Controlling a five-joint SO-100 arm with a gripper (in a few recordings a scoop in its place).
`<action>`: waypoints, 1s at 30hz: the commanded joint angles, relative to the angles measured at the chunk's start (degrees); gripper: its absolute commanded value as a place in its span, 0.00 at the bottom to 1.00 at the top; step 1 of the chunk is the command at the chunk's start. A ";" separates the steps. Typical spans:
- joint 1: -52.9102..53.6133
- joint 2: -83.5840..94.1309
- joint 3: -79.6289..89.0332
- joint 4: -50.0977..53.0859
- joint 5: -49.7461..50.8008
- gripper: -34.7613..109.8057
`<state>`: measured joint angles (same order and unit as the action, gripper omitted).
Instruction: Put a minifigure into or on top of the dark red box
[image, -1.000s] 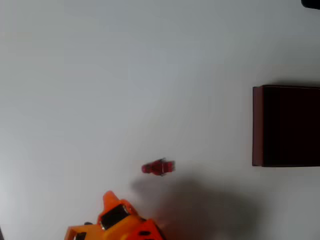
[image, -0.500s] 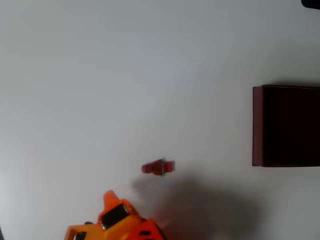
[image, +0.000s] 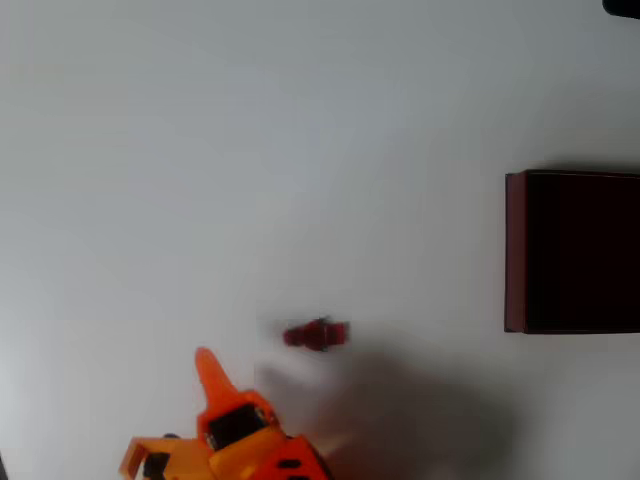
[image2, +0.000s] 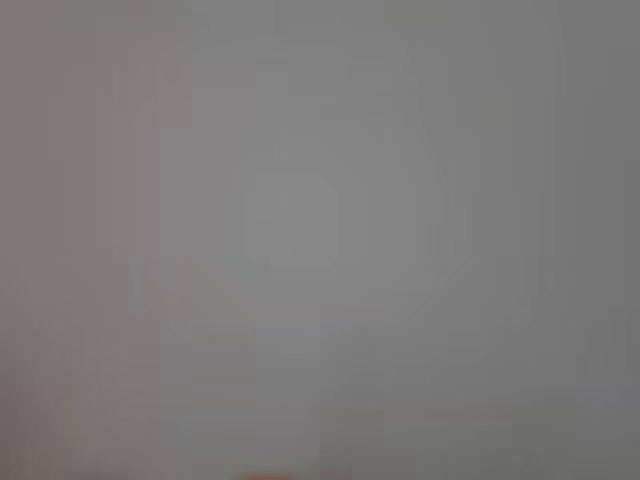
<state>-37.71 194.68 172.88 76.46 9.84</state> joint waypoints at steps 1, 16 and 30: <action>-0.53 0.70 -5.54 1.93 0.62 0.47; -3.34 -17.84 -26.28 5.10 15.21 0.45; 10.72 -44.38 -44.30 14.68 13.27 0.47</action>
<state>-27.95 153.46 131.84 90.62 23.55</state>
